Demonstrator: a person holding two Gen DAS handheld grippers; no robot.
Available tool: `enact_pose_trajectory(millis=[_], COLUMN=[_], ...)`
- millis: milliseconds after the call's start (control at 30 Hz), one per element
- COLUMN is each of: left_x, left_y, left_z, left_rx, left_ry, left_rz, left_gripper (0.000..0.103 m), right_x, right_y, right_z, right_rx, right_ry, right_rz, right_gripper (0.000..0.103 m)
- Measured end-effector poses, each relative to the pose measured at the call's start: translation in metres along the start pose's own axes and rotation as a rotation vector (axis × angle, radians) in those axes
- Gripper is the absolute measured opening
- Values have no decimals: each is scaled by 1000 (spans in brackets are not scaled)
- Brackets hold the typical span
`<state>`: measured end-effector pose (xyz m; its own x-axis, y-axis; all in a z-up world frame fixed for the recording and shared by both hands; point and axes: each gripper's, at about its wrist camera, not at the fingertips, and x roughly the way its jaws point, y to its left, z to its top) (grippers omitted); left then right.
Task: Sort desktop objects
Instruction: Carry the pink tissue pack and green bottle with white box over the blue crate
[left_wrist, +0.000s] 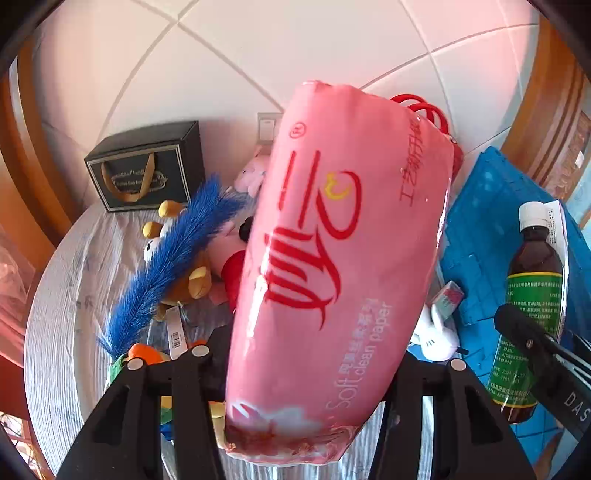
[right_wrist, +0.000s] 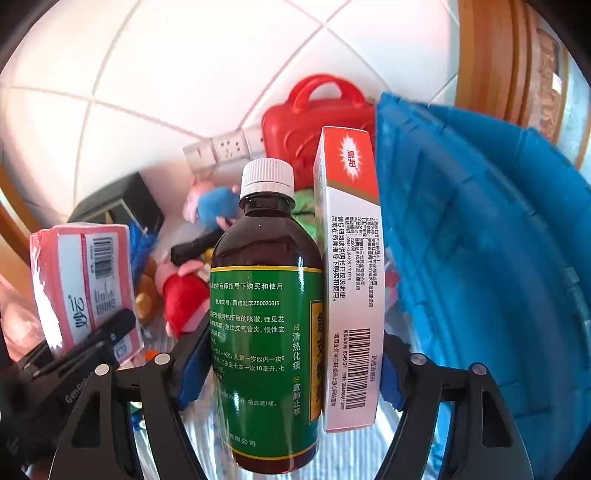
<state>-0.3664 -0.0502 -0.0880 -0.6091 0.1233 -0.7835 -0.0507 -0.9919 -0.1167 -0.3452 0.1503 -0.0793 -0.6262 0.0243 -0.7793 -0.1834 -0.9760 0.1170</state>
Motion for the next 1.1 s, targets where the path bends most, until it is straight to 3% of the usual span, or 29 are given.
enact_pose_trajectory(millis=[500,767,1100], left_x=[-72,-110,-140], left_y=[-67,-143,-242], left_z=[18,19,-5], left_rx=[79,166,283], left_ry=[-109,-148,-155], left_rz=[-91,-186,-288], left_gripper=[49,49,49], right_x=[-92,-147,-203], right_y=[-39,-91,-182], right_z=[16,12,-15], right_rx=[38,105,217], right_ry=[-141,-210,-254], right_rz=[-47,-112,-216], right_gripper=[74,74,74])
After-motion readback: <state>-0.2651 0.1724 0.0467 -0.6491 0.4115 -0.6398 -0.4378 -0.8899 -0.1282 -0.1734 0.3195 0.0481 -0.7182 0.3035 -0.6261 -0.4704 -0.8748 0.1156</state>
